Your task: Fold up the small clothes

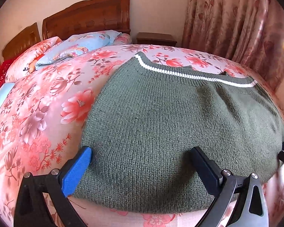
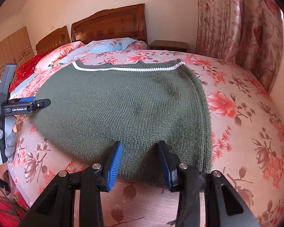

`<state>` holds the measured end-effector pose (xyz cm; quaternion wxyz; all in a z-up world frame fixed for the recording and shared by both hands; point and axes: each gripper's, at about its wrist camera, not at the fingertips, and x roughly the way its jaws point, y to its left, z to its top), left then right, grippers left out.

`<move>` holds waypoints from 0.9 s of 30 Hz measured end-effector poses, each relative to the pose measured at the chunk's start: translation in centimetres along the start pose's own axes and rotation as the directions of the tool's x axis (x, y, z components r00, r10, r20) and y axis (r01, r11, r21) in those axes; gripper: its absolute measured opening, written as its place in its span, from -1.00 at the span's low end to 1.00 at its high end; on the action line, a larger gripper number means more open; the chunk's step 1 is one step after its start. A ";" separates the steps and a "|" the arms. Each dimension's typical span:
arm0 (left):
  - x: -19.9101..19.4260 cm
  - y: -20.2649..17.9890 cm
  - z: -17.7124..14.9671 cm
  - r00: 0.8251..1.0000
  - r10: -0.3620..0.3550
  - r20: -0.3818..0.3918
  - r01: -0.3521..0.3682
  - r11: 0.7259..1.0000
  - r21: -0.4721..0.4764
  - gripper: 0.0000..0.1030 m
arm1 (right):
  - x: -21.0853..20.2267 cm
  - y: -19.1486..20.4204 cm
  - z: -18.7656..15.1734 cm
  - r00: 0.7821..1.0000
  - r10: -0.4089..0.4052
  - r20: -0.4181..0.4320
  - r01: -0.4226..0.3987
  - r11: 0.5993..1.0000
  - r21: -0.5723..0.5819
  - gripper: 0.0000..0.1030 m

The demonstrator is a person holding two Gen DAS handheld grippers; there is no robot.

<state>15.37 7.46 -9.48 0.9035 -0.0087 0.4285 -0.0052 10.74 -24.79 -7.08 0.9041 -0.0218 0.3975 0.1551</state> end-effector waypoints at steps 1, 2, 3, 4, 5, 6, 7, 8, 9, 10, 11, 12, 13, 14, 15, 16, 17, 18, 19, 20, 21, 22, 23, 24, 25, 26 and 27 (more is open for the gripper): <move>0.0 0.0 0.1 1.000 0.000 -0.001 0.000 1.000 -0.002 1.00 | 0.0 0.0 0.1 1.000 0.000 -0.002 0.000 1.000 -0.001 -0.23; 0.0 0.1 0.1 1.000 -0.001 -0.006 0.001 1.000 -0.003 1.00 | -0.2 0.1 0.0 1.000 -0.002 -0.004 0.002 1.000 -0.003 -0.23; 0.0 0.1 0.2 1.000 -0.006 -0.016 0.006 1.000 -0.005 1.00 | -0.2 0.1 0.1 1.000 -0.004 -0.012 0.004 1.000 -0.010 -0.23; -0.2 0.3 0.4 1.000 -0.013 -0.024 0.013 1.000 -0.012 1.00 | -0.2 0.2 0.2 1.000 -0.005 -0.024 0.005 1.000 -0.013 -0.23; -0.6 0.4 0.5 0.999 -0.021 -0.025 0.020 1.000 -0.019 1.00 | -0.3 0.3 0.4 0.999 -0.006 -0.035 0.006 1.000 -0.007 -0.23; -1.3 0.5 0.7 0.999 -0.039 -0.008 0.039 0.999 -0.025 1.00 | -0.6 0.2 0.7 0.999 -0.005 -0.042 0.005 1.000 0.011 -0.23; -2.0 0.4 1.0 0.998 -0.064 0.017 0.064 0.998 -0.026 1.00 | -0.7 0.1 1.0 0.999 -0.002 -0.039 0.003 1.000 0.024 -0.23; -2.6 0.3 1.3 0.996 -0.081 0.035 0.082 0.996 -0.018 1.00 | -1.0 0.2 1.5 1.000 -0.008 -0.027 0.009 1.000 0.029 -0.23; -3.0 -0.2 2.1 0.994 -0.097 0.057 0.097 0.995 0.005 1.00 | -1.1 0.4 2.0 1.000 -0.027 -0.009 0.027 0.999 0.022 -0.23; -3.1 -0.5 2.7 0.993 -0.098 0.062 0.097 0.995 0.019 1.00 | -1.0 0.8 3.0 0.999 -0.047 0.012 0.047 0.999 0.011 -0.23; -2.8 -1.1 3.8 0.993 -0.099 0.063 0.097 0.995 0.039 1.00 | -0.7 1.1 3.8 0.999 -0.052 0.015 0.052 0.999 0.007 -0.23; -2.4 -1.5 4.6 0.993 -0.102 0.057 0.099 0.994 0.044 1.00 | 0.0 1.6 5.1 0.998 -0.058 0.012 0.058 0.998 -0.002 -0.23; -1.5 -1.9 5.9 0.994 -0.097 0.047 0.095 0.994 0.045 1.00 | 0.8 2.2 6.4 0.998 -0.070 0.010 0.070 0.997 -0.019 -0.23; -0.6 -2.2 7.0 0.995 -0.091 0.039 0.090 0.995 0.041 1.00 | 1.7 2.8 7.4 0.997 -0.079 0.005 0.079 0.996 -0.037 -0.23; 0.5 -2.5 8.0 0.996 -0.086 0.030 0.085 0.996 0.033 1.00 | 3.2 3.5 8.7 0.996 -0.088 -0.019 0.087 0.994 -0.063 -0.23; 1.5 -2.8 8.9 0.997 -0.081 0.018 0.081 0.996 0.027 1.00 | 4.5 3.9 9.7 0.995 -0.096 -0.041 0.093 0.993 -0.077 -0.23; 2.4 -3.0 9.6 0.997 -0.077 0.007 0.077 0.997 0.023 1.00 | 6.0 4.4 10.8 0.993 -0.103 -0.059 0.097 0.991 -0.091 -0.23; 3.5 -3.3 10.4 0.998 -0.065 -0.003 0.065 0.998 0.021 1.00 | 7.5 4.8 11.8 0.993 -0.091 -0.073 0.083 0.991 -0.102 -0.23; 4.5 -3.7 11.0 0.999 -0.045 -0.012 0.046 0.999 0.028 1.00 | 8.6 5.1 12.4 0.993 -0.084 -0.088 0.074 0.991 -0.112 -0.23; 5.9 -3.8 11.5 0.999 -0.013 -0.036 0.014 0.999 0.036 1.00 | 9.9 5.3 13.0 0.989 -0.100 -0.110 0.084 0.987 -0.136 -0.23; 6.8 -3.8 11.6 0.998 0.007 -0.055 -0.005 0.999 0.039 1.00 | 11.0 5.6 13.3 0.984 -0.119 -0.132 0.097 0.983 -0.158 -0.23; 7.7 -3.7 11.6 0.997 0.023 -0.075 -0.020 0.999 0.048 1.00 | 11.9 5.5 13.6 0.979 -0.133 -0.157 0.104 0.979 -0.177 -0.23; 8.4 -3.7 11.6 0.995 0.036 -0.091 -0.031 0.998 0.062 1.00 | 12.4 5.0 13.7 0.976 -0.145 -0.166 0.113 0.976 -0.184 -0.23; 8.7 -3.8 11.6 0.994 0.042 -0.102 -0.034 0.997 0.075 1.00 | 12.7 4.0 13.9 0.972 -0.169 -0.166 0.140 0.975 -0.173 -0.23; 8.7 -3.8 11.6 0.994 0.039 -0.101 -0.032 0.997 0.076 1.00 | 12.8 2.9 14.1 0.969 -0.186 -0.164 0.161 0.975 -0.156 -0.22; 8.7 -3.8 11.6 0.994 0.038 -0.101 -0.031 0.997 0.076 1.00 | 12.6 1.4 14.2 0.970 -0.184 -0.162 0.165 0.979 -0.120 -0.22; 8.8 -3.9 11.5 0.994 0.042 -0.102 -0.034 0.996 0.082 1.00 | 12.3 -0.3 14.2 0.972 -0.175 -0.158 0.166 0.983 -0.073 -0.22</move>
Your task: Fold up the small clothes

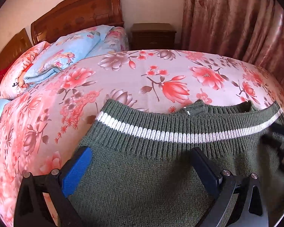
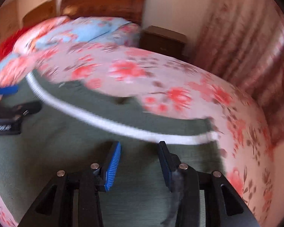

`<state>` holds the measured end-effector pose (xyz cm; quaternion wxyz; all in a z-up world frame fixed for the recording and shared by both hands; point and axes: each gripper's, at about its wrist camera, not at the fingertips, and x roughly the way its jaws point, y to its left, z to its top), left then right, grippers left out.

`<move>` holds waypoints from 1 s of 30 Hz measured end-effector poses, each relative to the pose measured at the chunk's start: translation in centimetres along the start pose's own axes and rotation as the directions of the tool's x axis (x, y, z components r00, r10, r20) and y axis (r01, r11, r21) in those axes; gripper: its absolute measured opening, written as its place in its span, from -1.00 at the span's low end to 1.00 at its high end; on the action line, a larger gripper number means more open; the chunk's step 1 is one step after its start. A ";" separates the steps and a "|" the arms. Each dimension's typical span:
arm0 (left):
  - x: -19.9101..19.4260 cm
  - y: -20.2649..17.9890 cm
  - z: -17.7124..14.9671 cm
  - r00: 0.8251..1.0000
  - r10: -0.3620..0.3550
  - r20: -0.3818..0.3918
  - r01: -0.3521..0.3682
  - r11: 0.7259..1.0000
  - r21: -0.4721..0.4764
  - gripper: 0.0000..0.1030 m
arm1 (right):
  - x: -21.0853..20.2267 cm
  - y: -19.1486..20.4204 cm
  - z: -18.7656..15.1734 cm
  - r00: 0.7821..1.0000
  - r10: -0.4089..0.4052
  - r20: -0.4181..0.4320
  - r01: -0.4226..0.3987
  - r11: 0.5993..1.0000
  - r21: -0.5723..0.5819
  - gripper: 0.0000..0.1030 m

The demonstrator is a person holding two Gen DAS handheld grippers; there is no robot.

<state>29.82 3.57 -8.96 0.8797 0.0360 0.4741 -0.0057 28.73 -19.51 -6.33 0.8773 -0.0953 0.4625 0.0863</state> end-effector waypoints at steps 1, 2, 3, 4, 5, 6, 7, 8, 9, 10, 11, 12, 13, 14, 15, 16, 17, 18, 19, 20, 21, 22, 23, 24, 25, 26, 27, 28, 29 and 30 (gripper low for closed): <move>0.0 0.0 -0.1 1.000 0.001 -0.001 -0.001 1.000 0.005 1.00 | -0.1 -1.3 -0.1 1.000 -0.014 0.006 0.013 0.999 0.036 -0.22; 0.0 -0.1 0.0 1.000 0.000 -0.001 0.000 1.000 0.008 1.00 | -0.3 -3.0 -0.3 1.000 -0.026 0.017 0.024 0.996 0.087 -0.22; 0.1 -0.3 -0.1 1.000 0.000 -0.001 0.000 1.000 0.015 1.00 | -0.6 -4.5 -0.5 0.999 -0.001 0.034 -0.003 0.991 0.134 -0.25; 0.1 -0.4 -0.1 1.000 0.003 -0.005 -0.003 1.000 0.024 1.00 | -1.1 -6.0 -0.9 0.998 0.023 0.052 -0.033 0.982 0.186 -0.25; 0.2 -0.5 -0.1 1.000 0.004 -0.008 -0.003 1.000 0.028 1.00 | -1.5 -6.9 -1.4 0.998 0.034 0.061 -0.046 0.976 0.215 -0.25; 0.3 -0.6 0.0 1.000 0.003 -0.010 -0.002 0.999 0.032 1.00 | -2.0 -7.4 -1.9 0.997 0.034 0.069 -0.048 0.973 0.225 -0.25; 0.4 -0.6 0.0 1.000 0.001 -0.012 -0.001 0.999 0.033 1.00 | -3.2 -7.8 -2.8 0.996 0.019 0.090 -0.040 0.971 0.237 -0.25; 0.4 -0.5 0.1 1.000 -0.003 -0.012 0.004 1.000 0.031 1.00 | -4.2 -8.0 -3.6 0.994 0.019 0.109 -0.046 0.966 0.253 -0.25; 0.4 -0.4 0.0 1.000 -0.006 -0.012 0.007 1.000 0.029 1.00 | -5.6 -8.2 -5.0 0.989 0.049 0.140 -0.086 0.960 0.268 -0.25; 0.4 -0.5 0.0 1.000 -0.005 -0.011 0.006 1.000 0.030 1.00 | -7.1 -8.3 -6.6 0.981 0.083 0.174 -0.130 0.952 0.279 -0.25; 0.4 -0.5 -0.1 1.000 -0.005 -0.009 0.005 1.000 0.031 1.00 | -8.2 -8.5 -7.8 0.976 0.094 0.195 -0.149 0.945 0.291 -0.25; 0.3 -0.5 -0.1 1.000 -0.005 -0.008 0.005 1.000 0.030 1.00 | -9.5 -8.7 -9.3 0.972 0.096 0.216 -0.162 0.936 0.314 -0.23; 0.3 -0.5 -0.1 1.000 -0.005 -0.007 0.005 1.000 0.030 1.00 | -10.8 -9.2 -11.1 0.967 0.098 0.233 -0.178 0.919 0.351 -0.21; 0.3 -0.5 -0.1 1.000 -0.004 -0.006 0.005 1.000 0.029 1.00 | -11.9 -9.9 -13.2 0.961 0.107 0.255 -0.206 0.891 0.403 -0.21; 0.3 -0.5 -0.1 1.000 -0.003 -0.005 0.003 1.000 0.029 1.00 | -12.7 -10.6 -15.3 0.956 0.121 0.268 -0.236 0.859 0.454 -0.21; 0.4 -0.5 -0.1 1.000 -0.002 -0.006 0.003 1.000 0.030 1.00 | -13.2 -11.2 -17.5 0.952 0.145 0.269 -0.268 0.817 0.510 -0.21; 0.4 -0.5 -0.1 1.000 -0.002 -0.006 0.002 1.000 0.030 1.00 | -13.5 -11.6 -19.5 0.950 0.172 0.262 -0.294 0.776 0.559 -0.21; 0.4 -0.5 -0.1 1.000 -0.001 -0.006 0.002 1.000 0.030 1.00 | -13.6 -11.7 -21.2 0.946 0.195 0.259 -0.316 0.736 0.599 -0.21; 0.4 -0.5 -0.1 1.000 -0.001 -0.005 0.001 1.000 0.031 1.00 | -13.7 -11.6 -22.4 0.936 0.220 0.274 -0.347 0.703 0.621 -0.20; 0.4 -0.6 -0.1 1.000 0.000 -0.005 0.001 1.000 0.030 1.00 | -13.6 -11.4 -22.8 0.926 0.242 0.290 -0.375 0.683 0.627 -0.20; 0.4 -0.6 -0.1 1.000 0.000 -0.006 0.001 1.000 0.030 1.00 | -13.4 -10.9 -22.9 0.911 0.272 0.311 -0.411 0.667 0.621 -0.20; 0.4 -0.6 -0.1 1.000 0.000 -0.006 0.000 1.000 0.030 1.00 | -13.1 -10.5 -22.6 0.903 0.294 0.313 -0.429 0.665 0.612 -0.19; 0.4 -0.6 -0.1 1.000 0.000 -0.006 0.000 1.000 0.031 1.00 | -12.5 -9.8 -22.1 0.902 0.313 0.296 -0.431 0.671 0.603 -0.19; 0.3 -0.6 -0.1 1.000 -0.001 -0.005 0.001 1.000 0.030 1.00 | -11.9 -9.2 -21.5 0.906 0.320 0.276 -0.423 0.680 0.599 -0.20; 0.3 -0.6 -0.1 1.000 -0.002 -0.005 0.002 1.000 0.030 1.00 | -11.2 -8.7 -21.1 0.911 0.327 0.251 -0.411 0.686 0.600 -0.19; 0.3 -0.6 -0.2 1.000 -0.004 -0.003 0.004 1.000 0.031 1.00 | -10.3 -8.3 -21.0 0.914 0.339 0.223 -0.402 0.681 0.612 -0.19; 0.3 -0.5 -0.2 1.000 -0.004 -0.003 0.004 1.000 0.031 1.00 | -9.8 -8.2 -21.0 0.905 0.346 0.246 -0.421 0.659 0.623 -0.15; 0.2 -0.6 -0.2 1.000 -0.005 -0.002 0.005 0.999 0.032 1.00 | -9.6 -8.2 -21.2 0.895 0.356 0.268 -0.442 0.636 0.632 -0.07; 0.2 -0.6 -0.2 1.000 -0.006 -0.002 0.006 0.999 0.032 1.00 | -9.3 -8.4 -21.1 0.881 0.371 0.294 -0.469 0.608 0.640 -0.04; 0.2 -0.6 -0.2 1.000 -0.006 -0.001 0.007 0.999 0.031 1.00 | -8.9 -8.7 -21.0 0.865 0.387 0.320 -0.498 0.577 0.648 0.02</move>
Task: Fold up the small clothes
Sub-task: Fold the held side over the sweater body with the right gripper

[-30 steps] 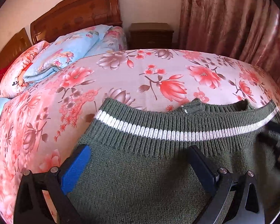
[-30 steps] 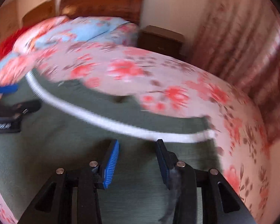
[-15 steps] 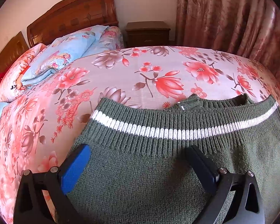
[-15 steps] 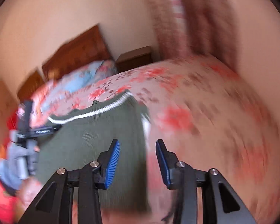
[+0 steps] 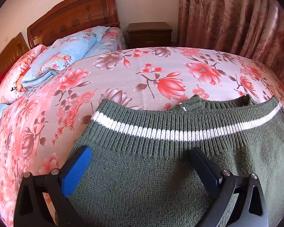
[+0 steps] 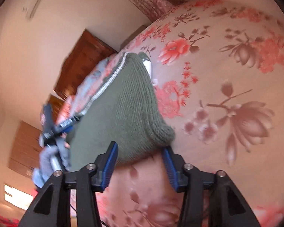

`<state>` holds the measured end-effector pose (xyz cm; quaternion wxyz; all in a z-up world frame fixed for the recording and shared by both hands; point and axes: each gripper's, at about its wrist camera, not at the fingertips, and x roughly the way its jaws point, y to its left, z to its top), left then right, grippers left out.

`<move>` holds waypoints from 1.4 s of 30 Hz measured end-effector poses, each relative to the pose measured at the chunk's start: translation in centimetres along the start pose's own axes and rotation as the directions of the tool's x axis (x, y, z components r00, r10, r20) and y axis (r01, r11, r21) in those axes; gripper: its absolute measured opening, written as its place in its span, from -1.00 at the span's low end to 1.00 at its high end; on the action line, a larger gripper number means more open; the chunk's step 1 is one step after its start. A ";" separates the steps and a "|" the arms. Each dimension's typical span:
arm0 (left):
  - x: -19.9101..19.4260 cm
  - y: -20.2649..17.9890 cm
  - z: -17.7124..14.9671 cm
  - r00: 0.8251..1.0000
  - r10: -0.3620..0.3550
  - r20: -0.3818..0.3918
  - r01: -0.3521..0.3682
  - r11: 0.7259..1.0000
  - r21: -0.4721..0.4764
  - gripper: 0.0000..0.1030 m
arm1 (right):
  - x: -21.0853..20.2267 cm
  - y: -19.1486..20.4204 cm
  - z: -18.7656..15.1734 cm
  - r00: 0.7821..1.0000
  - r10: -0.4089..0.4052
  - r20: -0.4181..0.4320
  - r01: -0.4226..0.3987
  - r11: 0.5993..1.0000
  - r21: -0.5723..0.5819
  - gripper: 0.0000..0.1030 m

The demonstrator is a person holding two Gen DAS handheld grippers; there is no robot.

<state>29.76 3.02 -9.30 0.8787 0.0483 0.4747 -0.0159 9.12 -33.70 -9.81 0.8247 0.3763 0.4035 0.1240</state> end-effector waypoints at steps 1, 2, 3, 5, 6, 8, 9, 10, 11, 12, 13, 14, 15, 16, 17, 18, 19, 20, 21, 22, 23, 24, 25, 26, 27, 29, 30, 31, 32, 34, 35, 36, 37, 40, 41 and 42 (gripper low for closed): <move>0.0 0.0 0.0 1.000 -0.001 0.000 0.001 1.000 -0.001 1.00 | 0.1 -0.3 0.3 1.000 0.023 0.004 -0.023 0.999 0.022 0.02; 0.0 0.0 0.0 1.000 0.000 -0.001 0.000 1.000 0.000 1.00 | 0.3 -0.5 1.0 1.000 0.026 0.012 -0.027 0.999 0.043 0.03; 0.0 -0.1 0.0 1.000 0.001 -0.001 -0.001 1.000 0.002 1.00 | 0.5 -0.7 1.7 1.000 0.016 0.017 -0.017 0.998 0.056 0.05; 0.0 -0.1 0.0 1.000 -0.002 0.000 0.002 1.000 0.003 1.00 | 0.3 -1.3 3.1 0.998 0.030 0.058 -0.036 0.994 0.107 0.09; 0.0 -0.1 0.0 1.000 -0.003 0.001 0.003 1.000 0.003 1.00 | 0.3 -1.7 3.6 0.996 0.056 0.072 -0.066 0.989 0.135 0.09; 0.0 -0.1 0.0 1.000 -0.005 0.002 0.005 1.000 0.004 1.00 | 2.1 -1.6 5.2 0.995 0.095 -0.029 -0.090 0.987 0.132 0.08; 0.0 -0.2 0.0 1.000 -0.005 0.000 0.005 1.000 0.006 1.00 | 3.2 -0.7 5.7 0.992 0.083 -0.100 -0.074 0.993 0.092 0.11; 0.0 -0.1 0.0 1.000 -0.006 0.000 0.006 1.000 0.005 1.00 | 3.9 0.2 6.1 0.988 0.061 -0.140 -0.056 0.997 0.045 0.24; 0.0 -0.2 0.0 1.000 -0.007 0.001 0.007 1.000 0.005 1.00 | 4.3 1.1 6.3 0.985 0.046 -0.169 -0.046 0.999 0.003 0.32; 0.0 -0.2 0.0 1.000 -0.007 0.001 0.007 1.000 0.005 1.00 | 4.7 1.8 6.4 0.978 0.041 -0.205 -0.049 0.998 -0.035 0.40; 0.0 -0.1 0.0 1.000 -0.010 0.002 0.010 1.000 0.006 1.00 | 4.9 2.5 6.3 0.969 0.026 -0.247 -0.046 0.996 -0.075 0.40; -0.1 -0.1 0.0 1.000 -0.014 0.004 0.014 1.000 0.007 1.00 | 4.9 2.7 6.2 0.964 0.017 -0.266 -0.043 0.995 -0.092 0.40; -0.1 -0.1 0.0 1.000 -0.017 0.004 0.017 1.000 0.009 1.00 | 4.8 2.7 6.1 0.958 0.015 -0.287 -0.046 0.994 -0.101 0.40; 0.0 -0.1 0.0 1.000 -0.019 0.003 0.019 1.000 0.011 1.00 | 4.6 2.7 5.9 0.952 0.018 -0.306 -0.052 0.993 -0.103 0.40; 0.0 -0.2 0.0 1.000 -0.020 0.003 0.020 1.000 0.011 1.00 | 4.2 2.5 5.7 0.947 0.020 -0.321 -0.056 0.993 -0.102 0.40; 0.0 -0.2 0.0 1.000 -0.022 0.002 0.022 1.000 0.014 1.00 | 4.1 2.4 5.7 0.944 0.025 -0.330 -0.061 0.993 -0.098 0.40; 0.1 -0.2 0.0 1.000 -0.025 0.001 0.025 1.000 0.014 1.00 | 3.8 2.1 5.5 0.939 0.040 -0.340 -0.075 0.993 -0.090 0.40; 0.1 -0.3 0.1 1.000 -0.030 0.000 0.030 0.999 0.015 1.00 | 3.6 1.9 5.4 0.936 0.056 -0.348 -0.090 0.992 -0.083 0.40; 0.2 -0.3 0.1 0.999 -0.034 -0.002 0.034 0.999 0.015 1.00 | 3.6 1.7 5.5 0.935 0.071 -0.347 -0.103 0.992 -0.076 0.39; 0.2 -0.3 0.1 0.999 -0.039 -0.003 0.039 0.999 0.016 1.00 | 3.5 1.5 5.5 0.935 0.077 -0.347 -0.107 0.992 -0.068 0.39; 0.2 -0.3 0.1 0.999 -0.040 -0.004 0.040 0.999 0.016 1.00 | 3.7 1.5 5.7 0.933 0.079 -0.351 -0.107 0.992 -0.061 0.39; 0.2 -0.3 0.1 0.999 -0.039 -0.005 0.039 0.999 0.017 1.00 | 3.8 1.7 6.0 0.934 0.069 -0.351 -0.100 0.992 -0.073 0.39; 0.2 -0.3 0.1 0.999 -0.038 -0.004 0.038 0.999 0.018 1.00 | 4.0 1.8 6.3 0.938 0.059 -0.342 -0.094 0.992 -0.089 0.38; 0.2 -0.3 0.1 0.999 -0.038 -0.003 0.038 0.999 0.017 1.00 | 4.7 2.0 6.9 0.941 0.060 -0.333 -0.097 0.990 -0.098 0.37; 0.2 -0.3 0.0 0.999 -0.038 -0.003 0.038 0.999 0.016 1.00 | 5.6 2.2 7.4 0.940 0.073 -0.333 -0.110 0.990 -0.093 0.37; 0.2 -0.3 0.0 0.999 -0.036 -0.003 0.036 0.999 0.014 1.00 | 7.2 2.3 8.3 0.938 0.092 -0.334 -0.124 0.989 -0.077 0.23; 0.2 -0.3 0.0 0.999 -0.033 -0.003 0.033 0.999 0.013 1.00 | 7.9 2.2 8.7 0.941 0.075 -0.330 -0.103 0.992 -0.067 -0.10; 0.2 -0.3 0.0 1.000 -0.028 -0.003 0.028 1.000 0.011 1.00 | 8.6 2.3 8.8 0.943 0.055 -0.327 -0.079 0.995 -0.060 -0.29; 0.1 -0.2 0.0 1.000 -0.025 -0.003 0.025 1.000 0.008 1.00 | 8.5 2.1 8.8 0.946 0.061 -0.318 -0.082 0.995 -0.055 -0.30; 0.1 -0.3 -0.1 1.000 -0.026 -0.003 0.026 1.000 0.011 1.00 | 8.1 2.3 8.2 0.959 0.050 -0.279 -0.073 0.995 -0.073 -0.37; 0.0 -0.3 -0.2 1.000 -0.026 -0.002 0.026 1.000 0.015 1.00 | 7.5 2.4 7.6 0.966 0.051 -0.253 -0.074 0.994 -0.080 -0.39; -0.1 -0.5 -0.3 1.000 -0.026 -0.001 0.026 0.999 0.024 1.00 | 6.8 2.2 7.3 0.971 0.059 -0.233 -0.079 0.994 -0.076 -0.41; -0.3 -0.8 -0.5 1.000 -0.024 0.001 0.024 0.999 0.034 1.00 | 5.8 2.0 6.8 0.976 0.073 -0.205 -0.088 0.994 -0.061 -0.45; -0.9 -1.4 -1.4 1.000 -0.012 0.010 0.011 0.999 0.042 1.00 | 3.4 1.1 6.5 0.986 0.075 -0.146 -0.082 0.996 -0.038 -0.58; -1.1 -1.7 -1.7 1.000 -0.008 0.013 0.008 0.999 0.043 1.00 | 2.6 0.8 6.6 0.989 0.069 -0.133 -0.074 0.996 -0.040 -0.59; -1.4 -2.0 -2.1 1.000 -0.007 0.017 0.006 0.999 0.045 1.00 | 1.9 0.6 6.6 0.990 0.067 -0.126 -0.073 0.997 -0.041 -0.61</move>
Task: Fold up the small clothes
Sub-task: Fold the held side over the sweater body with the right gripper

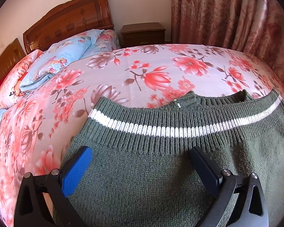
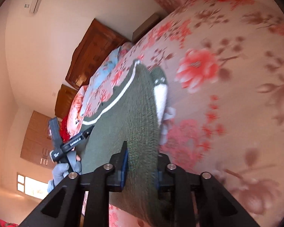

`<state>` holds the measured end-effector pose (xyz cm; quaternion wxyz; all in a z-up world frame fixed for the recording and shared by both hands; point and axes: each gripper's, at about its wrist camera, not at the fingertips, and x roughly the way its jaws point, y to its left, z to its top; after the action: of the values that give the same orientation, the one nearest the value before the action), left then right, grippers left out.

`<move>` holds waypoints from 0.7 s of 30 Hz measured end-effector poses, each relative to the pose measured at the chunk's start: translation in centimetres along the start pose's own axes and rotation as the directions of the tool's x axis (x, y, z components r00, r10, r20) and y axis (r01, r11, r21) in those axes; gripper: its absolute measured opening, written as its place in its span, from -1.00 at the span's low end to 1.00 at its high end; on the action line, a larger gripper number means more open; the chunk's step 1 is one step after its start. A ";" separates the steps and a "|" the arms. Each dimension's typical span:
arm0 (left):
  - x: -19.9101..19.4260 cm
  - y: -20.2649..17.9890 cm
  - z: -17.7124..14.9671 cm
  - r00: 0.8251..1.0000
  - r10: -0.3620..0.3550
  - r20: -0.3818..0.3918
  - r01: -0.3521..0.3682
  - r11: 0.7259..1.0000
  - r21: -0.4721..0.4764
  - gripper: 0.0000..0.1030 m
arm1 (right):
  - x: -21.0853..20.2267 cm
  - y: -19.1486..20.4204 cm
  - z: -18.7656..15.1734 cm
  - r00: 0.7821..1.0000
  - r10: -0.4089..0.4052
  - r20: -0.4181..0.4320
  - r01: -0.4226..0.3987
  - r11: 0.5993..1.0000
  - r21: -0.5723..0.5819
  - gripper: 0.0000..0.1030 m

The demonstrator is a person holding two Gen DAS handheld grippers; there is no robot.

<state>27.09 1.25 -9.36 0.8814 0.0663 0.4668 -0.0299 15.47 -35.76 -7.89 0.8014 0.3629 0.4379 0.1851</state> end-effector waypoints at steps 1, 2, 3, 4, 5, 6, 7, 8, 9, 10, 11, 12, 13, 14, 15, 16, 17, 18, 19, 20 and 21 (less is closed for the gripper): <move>-0.1 -0.2 -0.1 1.000 0.000 0.002 0.000 1.000 0.002 1.00 | -0.8 -0.1 -0.2 1.000 -0.002 0.009 0.002 1.000 -0.003 -0.62; -0.3 -0.4 -0.3 1.000 0.000 0.003 0.000 1.000 0.004 1.00 | -1.2 0.0 -0.3 1.000 -0.007 0.014 0.008 1.000 -0.010 -0.63; -0.5 -0.6 -0.5 1.000 0.002 0.003 -0.002 1.000 0.005 1.00 | -1.5 0.0 -0.4 1.000 -0.013 0.015 0.014 1.000 -0.021 -0.63; -0.6 -0.8 -0.8 1.000 0.009 0.008 -0.009 1.000 0.009 1.00 | -1.6 0.0 -0.6 1.000 -0.016 0.014 0.016 1.000 -0.024 -0.63; -0.8 -0.9 -0.9 1.000 0.014 0.014 -0.015 1.000 0.013 1.00 | -1.6 -0.2 -0.8 1.000 -0.015 0.008 0.015 1.000 -0.020 -0.63; -0.9 -1.0 -1.0 1.000 0.017 0.017 -0.017 1.000 0.015 1.00 | -1.4 -0.3 -0.9 1.000 -0.012 0.001 0.012 0.999 -0.032 -0.62; -0.9 -1.0 -1.0 1.000 0.015 0.017 -0.015 1.000 0.015 1.00 | -1.3 -0.1 -0.9 1.000 -0.024 0.001 0.024 0.998 -0.051 -0.56; -0.8 -0.9 -0.9 1.000 0.008 0.012 -0.008 1.000 0.010 1.00 | -1.1 0.1 -0.9 0.999 -0.037 -0.001 0.036 0.997 -0.066 -0.53; -0.7 -0.8 -0.9 1.000 0.000 0.008 0.000 1.000 0.006 1.00 | -0.7 0.3 -1.0 0.999 -0.049 -0.012 0.048 0.997 -0.067 -0.40; -0.7 -0.7 -0.8 1.000 -0.010 0.004 0.010 1.000 0.002 1.00 | -0.1 0.4 -0.9 0.997 -0.067 -0.045 0.064 0.996 -0.061 -0.27; -0.7 -0.6 -0.8 1.000 -0.018 0.003 0.018 1.000 -0.001 1.00 | -0.2 0.0 -1.0 0.994 -0.081 -0.073 0.077 0.995 -0.060 -0.26; -0.8 -0.6 -0.8 1.000 -0.024 0.004 0.024 1.000 -0.002 1.00 | 0.3 0.0 -1.1 0.989 -0.104 -0.109 0.097 0.993 -0.061 -0.22; -0.9 -0.5 -0.8 0.999 -0.040 0.010 0.040 0.999 -0.004 1.00 | 0.3 0.1 -1.0 0.987 -0.108 -0.116 0.100 0.992 -0.072 -0.22; -1.2 -0.4 -0.9 0.998 -0.060 0.015 0.060 0.998 -0.007 1.00 | 0.4 0.0 -1.0 0.985 -0.113 -0.128 0.104 0.991 -0.079 -0.22; -1.6 -0.3 -1.0 0.998 -0.068 0.018 0.068 0.998 -0.014 1.00 | 0.3 0.0 -1.0 0.982 -0.118 -0.145 0.107 0.991 -0.082 -0.22; -2.1 -0.2 -1.1 0.997 -0.070 0.025 0.071 0.997 -0.025 1.00 | 0.3 -0.1 -1.0 0.981 -0.117 -0.158 0.105 0.991 -0.081 -0.22; -3.1 -0.2 -1.4 0.995 -0.095 0.041 0.097 0.995 -0.039 1.00 | 0.3 -0.3 -1.0 0.979 -0.107 -0.173 0.094 0.992 -0.080 -0.21; -4.1 -0.5 -1.7 0.988 -0.143 0.055 0.145 0.988 -0.046 1.00 | 0.3 -0.5 -1.0 0.980 -0.094 -0.177 0.081 0.994 -0.075 -0.21; -5.1 -0.9 -2.1 0.981 -0.183 0.067 0.185 0.982 -0.035 1.00 | 0.2 -0.8 -1.0 0.981 -0.082 -0.177 0.070 0.995 -0.069 -0.21; -6.0 -1.7 -2.5 0.977 -0.199 0.078 0.200 0.980 -0.006 1.00 | 0.3 -1.0 -0.9 0.982 -0.066 -0.176 0.056 0.997 -0.061 -0.21; -6.6 -2.7 -2.9 0.981 -0.178 0.079 0.176 0.984 0.037 1.00 | 0.5 -1.1 -0.8 0.984 -0.049 -0.172 0.040 0.998 -0.056 -0.19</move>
<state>20.67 -1.05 -5.76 0.8926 0.0362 0.4336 -0.1178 15.08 -35.84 -9.28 0.7733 0.3144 0.5093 0.2093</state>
